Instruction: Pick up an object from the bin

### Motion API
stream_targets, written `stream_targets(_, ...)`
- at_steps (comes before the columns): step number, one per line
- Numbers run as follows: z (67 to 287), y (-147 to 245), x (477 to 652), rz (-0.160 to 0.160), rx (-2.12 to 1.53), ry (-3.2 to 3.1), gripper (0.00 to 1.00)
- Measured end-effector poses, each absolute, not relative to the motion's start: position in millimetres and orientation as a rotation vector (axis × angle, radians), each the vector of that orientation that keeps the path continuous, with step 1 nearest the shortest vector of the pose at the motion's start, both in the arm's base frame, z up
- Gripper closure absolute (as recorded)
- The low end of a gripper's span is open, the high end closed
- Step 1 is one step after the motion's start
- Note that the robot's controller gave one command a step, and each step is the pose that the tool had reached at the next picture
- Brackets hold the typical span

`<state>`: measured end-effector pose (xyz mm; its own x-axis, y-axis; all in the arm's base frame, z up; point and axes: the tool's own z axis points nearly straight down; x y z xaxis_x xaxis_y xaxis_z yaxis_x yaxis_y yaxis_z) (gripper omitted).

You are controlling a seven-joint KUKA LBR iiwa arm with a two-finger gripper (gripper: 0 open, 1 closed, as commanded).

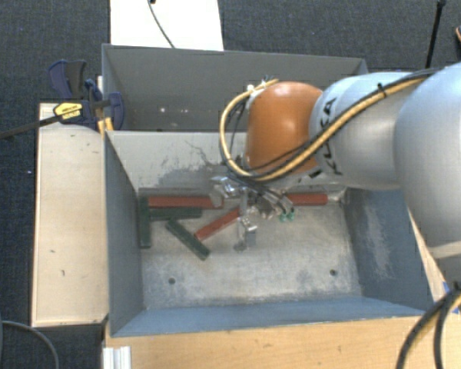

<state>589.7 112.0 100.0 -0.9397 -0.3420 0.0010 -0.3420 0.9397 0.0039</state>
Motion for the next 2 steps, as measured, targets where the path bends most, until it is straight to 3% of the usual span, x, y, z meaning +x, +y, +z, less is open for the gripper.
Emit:
stream_targets(1, 69.6, 117.0, 587.5, -0.002, 0.779, -3.042, 0.00)
stream_targets(2, 70.9, 116.9, 588.2, -0.001, 0.779, -3.044, 1.00)
